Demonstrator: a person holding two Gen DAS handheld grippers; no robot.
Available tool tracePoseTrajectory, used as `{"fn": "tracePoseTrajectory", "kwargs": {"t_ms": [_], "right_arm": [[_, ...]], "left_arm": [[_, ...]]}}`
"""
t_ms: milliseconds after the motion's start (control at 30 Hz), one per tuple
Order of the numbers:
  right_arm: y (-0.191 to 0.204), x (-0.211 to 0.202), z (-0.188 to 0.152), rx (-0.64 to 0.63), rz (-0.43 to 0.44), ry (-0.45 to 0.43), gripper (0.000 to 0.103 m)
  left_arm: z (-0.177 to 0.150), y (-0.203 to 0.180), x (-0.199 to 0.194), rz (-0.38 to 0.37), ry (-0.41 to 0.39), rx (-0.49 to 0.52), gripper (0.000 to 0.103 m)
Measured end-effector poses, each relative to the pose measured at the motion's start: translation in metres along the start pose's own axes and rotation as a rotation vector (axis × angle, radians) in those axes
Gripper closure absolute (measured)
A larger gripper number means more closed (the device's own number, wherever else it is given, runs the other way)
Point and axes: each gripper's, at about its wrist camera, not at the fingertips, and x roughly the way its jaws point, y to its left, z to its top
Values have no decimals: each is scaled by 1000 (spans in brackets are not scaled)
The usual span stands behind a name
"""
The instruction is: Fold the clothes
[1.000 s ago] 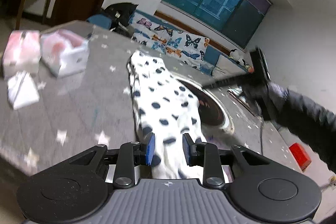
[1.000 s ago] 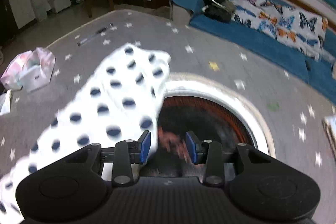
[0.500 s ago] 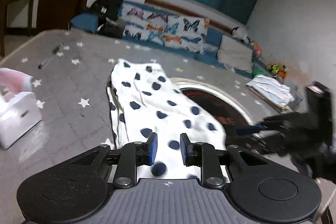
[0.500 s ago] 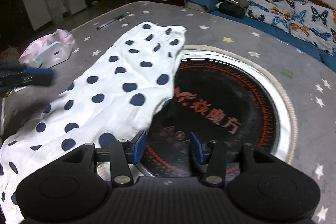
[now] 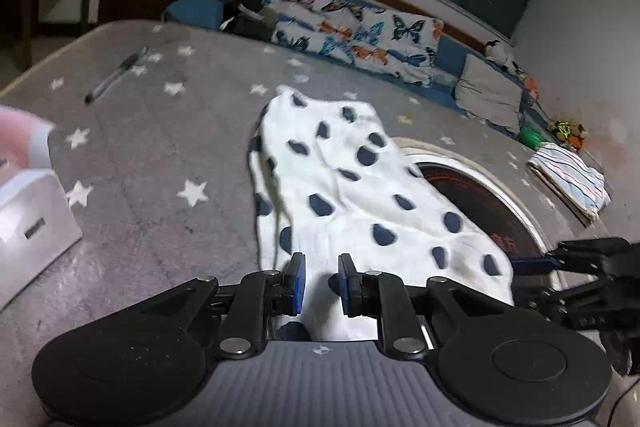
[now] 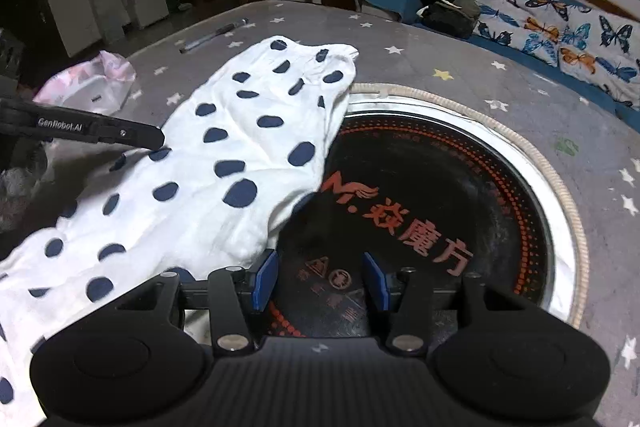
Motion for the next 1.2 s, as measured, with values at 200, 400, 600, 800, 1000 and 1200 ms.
{"fn": "tracePoseTrajectory", "kwargs": {"t_ms": [200,400,600,800,1000,1200], "right_arm": [[-3,-9,10,42,83,-33,55],[0,-13,22,76,179,-58,55],[-5,-27,21,123,201,-105,56],[-15,-24,-1,124,163,-43,57],[-9,-14,-10,122,209,-30,57],[-6,0,-7,127,235,-41,57]], "left_arm": [[-11,-57,-19,-134,23,167,84],[-24,-101,-7,-208,78,290,83],[-31,-87,14,-183,110,226,83],[-31,-59,19,-171,116,115,84],[-31,-51,19,-194,102,69,84],[-31,-43,21,-220,98,29,84]]}}
